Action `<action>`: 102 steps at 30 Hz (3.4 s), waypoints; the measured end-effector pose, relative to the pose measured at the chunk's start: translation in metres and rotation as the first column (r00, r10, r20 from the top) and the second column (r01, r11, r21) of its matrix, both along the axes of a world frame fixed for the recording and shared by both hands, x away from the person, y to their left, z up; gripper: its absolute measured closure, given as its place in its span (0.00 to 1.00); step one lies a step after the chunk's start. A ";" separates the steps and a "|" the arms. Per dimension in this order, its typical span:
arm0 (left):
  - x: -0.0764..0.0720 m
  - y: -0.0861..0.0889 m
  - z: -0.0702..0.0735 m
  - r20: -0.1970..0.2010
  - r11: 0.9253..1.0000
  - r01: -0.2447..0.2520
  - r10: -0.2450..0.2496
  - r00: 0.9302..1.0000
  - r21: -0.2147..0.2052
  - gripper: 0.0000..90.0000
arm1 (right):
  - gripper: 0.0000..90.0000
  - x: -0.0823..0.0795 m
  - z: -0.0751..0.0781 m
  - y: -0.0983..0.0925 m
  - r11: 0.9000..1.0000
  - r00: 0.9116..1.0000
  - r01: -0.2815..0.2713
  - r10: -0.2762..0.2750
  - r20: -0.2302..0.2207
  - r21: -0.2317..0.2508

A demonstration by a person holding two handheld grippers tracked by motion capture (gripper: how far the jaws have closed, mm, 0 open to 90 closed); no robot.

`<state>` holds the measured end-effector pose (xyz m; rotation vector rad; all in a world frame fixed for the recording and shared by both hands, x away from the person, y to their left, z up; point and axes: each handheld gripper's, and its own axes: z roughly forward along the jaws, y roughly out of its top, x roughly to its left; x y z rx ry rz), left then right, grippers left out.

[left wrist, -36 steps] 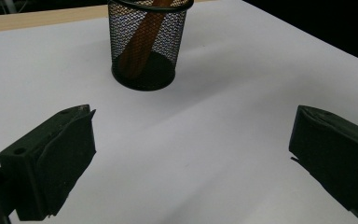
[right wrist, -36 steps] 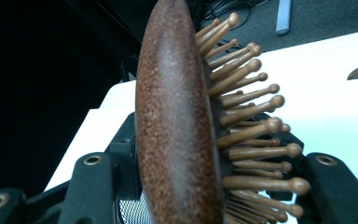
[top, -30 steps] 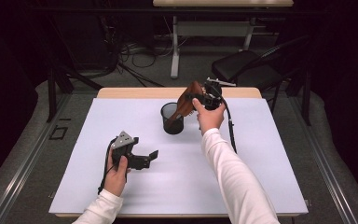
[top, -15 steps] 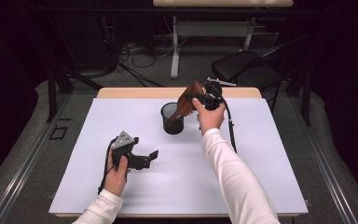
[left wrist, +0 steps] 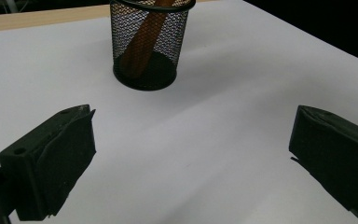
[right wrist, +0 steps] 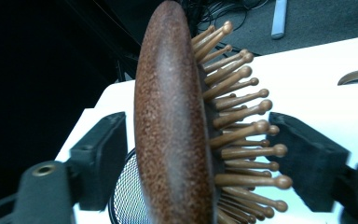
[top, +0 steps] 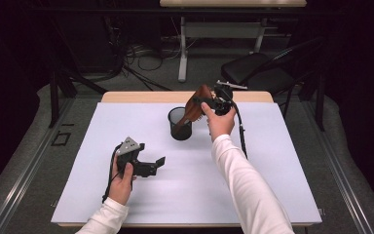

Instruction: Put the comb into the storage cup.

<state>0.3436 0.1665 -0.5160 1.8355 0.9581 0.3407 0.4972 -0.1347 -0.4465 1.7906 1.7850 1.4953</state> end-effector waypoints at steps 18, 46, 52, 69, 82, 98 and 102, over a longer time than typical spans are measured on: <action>0.002 0.000 -0.001 -0.003 1.000 -0.004 0.004 1.000 -0.009 0.00 | 0.05 -0.002 0.006 0.000 0.999 1.000 -0.004 0.004 0.013 -0.038; 0.003 -0.001 -0.001 -0.002 1.000 0.001 -0.001 1.000 -0.005 0.00 | 0.00 -0.006 0.010 0.001 0.993 0.998 -0.059 0.059 -0.010 -0.101; 0.003 -0.001 -0.001 -0.003 1.000 0.003 -0.003 1.000 -0.007 0.00 | 0.00 -0.007 0.012 -0.001 0.991 0.998 -0.058 0.059 0.002 -0.120; 0.003 0.001 0.001 -0.003 1.000 0.001 -0.001 1.000 -0.012 0.00 | 0.00 -0.013 0.020 -0.010 0.982 0.995 -0.093 0.098 0.023 -0.163; 0.005 0.010 0.009 -0.022 0.999 0.008 -0.009 1.000 -0.047 0.01 | 0.00 -0.024 0.026 -0.013 0.971 0.990 -0.125 0.134 0.033 -0.203; 0.012 0.039 0.020 -0.046 0.997 -0.040 0.037 0.998 -0.062 0.00 | 0.00 -0.042 0.020 -0.036 0.964 0.987 -0.143 0.156 0.044 -0.223; 0.014 0.047 0.021 -0.047 0.997 -0.049 0.047 0.998 -0.057 0.00 | 0.00 -0.049 0.017 -0.044 0.963 0.986 -0.145 0.159 0.045 -0.229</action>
